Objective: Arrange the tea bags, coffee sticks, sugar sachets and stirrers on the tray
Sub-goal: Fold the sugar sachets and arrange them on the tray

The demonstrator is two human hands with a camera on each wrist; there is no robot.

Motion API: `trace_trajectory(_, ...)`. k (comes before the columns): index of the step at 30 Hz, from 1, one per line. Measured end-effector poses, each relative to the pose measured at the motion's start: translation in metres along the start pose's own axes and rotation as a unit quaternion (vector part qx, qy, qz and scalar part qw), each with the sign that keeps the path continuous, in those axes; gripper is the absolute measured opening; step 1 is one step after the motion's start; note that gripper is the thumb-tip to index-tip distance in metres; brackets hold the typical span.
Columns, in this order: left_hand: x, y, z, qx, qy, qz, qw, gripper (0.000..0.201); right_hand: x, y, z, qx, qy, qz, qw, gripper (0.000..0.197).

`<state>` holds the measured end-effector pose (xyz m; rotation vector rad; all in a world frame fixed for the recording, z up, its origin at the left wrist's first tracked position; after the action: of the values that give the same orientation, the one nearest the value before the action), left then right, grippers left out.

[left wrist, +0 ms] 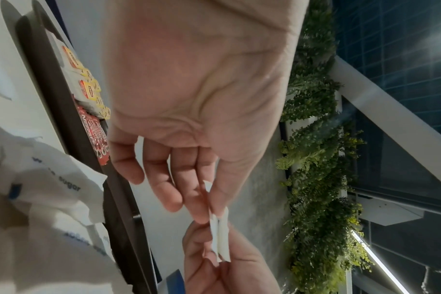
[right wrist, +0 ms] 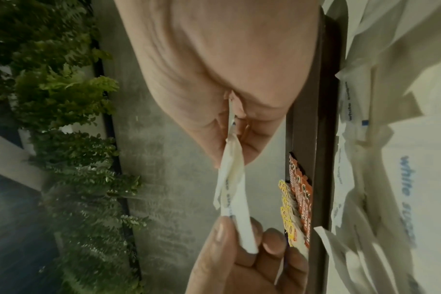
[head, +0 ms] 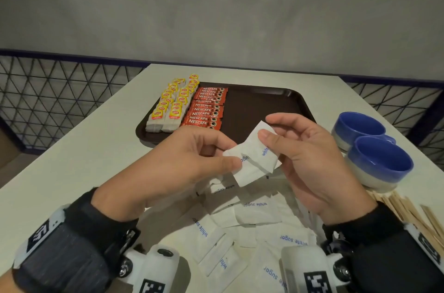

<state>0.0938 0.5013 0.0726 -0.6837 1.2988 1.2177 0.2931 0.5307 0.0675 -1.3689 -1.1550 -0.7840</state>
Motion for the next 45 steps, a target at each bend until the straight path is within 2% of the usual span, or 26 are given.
trace_trajectory(5, -0.003, 0.003, 0.002, -0.054, -0.025, -0.028, 0.998, 0.017, -0.004, -0.007, -0.005, 0.018, -0.057, -0.082, 0.995, 0.02)
trace_trajectory(8, -0.001, 0.004, 0.003, -0.082, -0.035, -0.031, 0.996, 0.01, -0.009, -0.009, -0.007, 0.019, -0.073, -0.125, 0.989, 0.02)
trace_trajectory(11, -0.001, 0.006, 0.004, -0.139, -0.05, -0.036, 0.988, 0.008, -0.004, -0.007, -0.007, -0.022, -0.064, -0.111, 0.991, 0.019)
trace_trajectory(15, 0.0, 0.01, 0.006, -0.184, -0.064, -0.072, 0.978, 0.008, 0.002, -0.004, -0.006, -0.051, -0.089, -0.028, 0.994, 0.019)
trace_trajectory(19, 0.001, 0.009, 0.006, -0.161, -0.085, -0.091, 0.979, 0.012, 0.003, -0.005, -0.006, -0.034, -0.111, 0.071, 0.991, 0.018)
trace_trajectory(23, 0.001, 0.01, 0.004, -0.133, -0.1, -0.074, 0.983, 0.011, 0.004, -0.008, -0.009, 0.027, -0.148, 0.074, 0.986, 0.015)
trace_trajectory(25, -0.001, 0.009, 0.003, -0.131, -0.106, -0.06, 0.984, 0.016, 0.007, -0.011, -0.012, 0.057, -0.154, 0.089, 0.982, 0.021)
trace_trajectory(27, -0.003, 0.007, 0.003, -0.137, -0.109, -0.075, 0.982, 0.016, 0.009, -0.012, -0.015, 0.077, -0.148, 0.127, 0.978, 0.029)
trace_trajectory(30, -0.004, 0.007, 0.003, -0.143, -0.1, -0.094, 0.98, 0.005, 0.012, -0.013, -0.019, 0.099, -0.129, 0.147, 0.976, 0.037)
trace_trajectory(32, -0.004, 0.007, 0.002, -0.136, -0.088, -0.084, 0.983, 0.013, 0.012, -0.011, -0.018, 0.101, -0.104, 0.107, 0.984, 0.031)
trace_trajectory(34, -0.006, 0.008, 0.002, -0.137, -0.075, -0.076, 0.985, 0.024, 0.01, -0.009, -0.015, 0.079, -0.077, 0.042, 0.993, 0.009)
trace_trajectory(37, -0.006, 0.01, 0.002, -0.147, -0.062, -0.069, 0.985, 0.035, 0.004, -0.008, -0.011, 0.05, -0.053, -0.018, 0.997, 0.02)
trace_trajectory(43, -0.007, 0.005, 0.003, -0.152, -0.061, -0.107, 0.981, 0.021, 0.0, -0.01, -0.01, 0.014, 0.017, -0.065, 0.998, 0.031)
trace_trajectory(45, -0.006, 0.001, 0.004, -0.16, -0.052, -0.115, 0.979, 0.024, 0.0, -0.011, -0.011, 0.013, 0.025, -0.081, 0.996, 0.034)
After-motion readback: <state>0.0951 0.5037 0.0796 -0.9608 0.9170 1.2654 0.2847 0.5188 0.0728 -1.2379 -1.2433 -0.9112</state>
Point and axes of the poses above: each hand's wrist, its own z-axis towards the middle knuckle, its own y-axis out of the back of the hand, x = y × z, the point moved 2 cm from there along z, towards the middle knuckle, and after that the axes turned 12 degrees about -y, right-handed, at the moved point
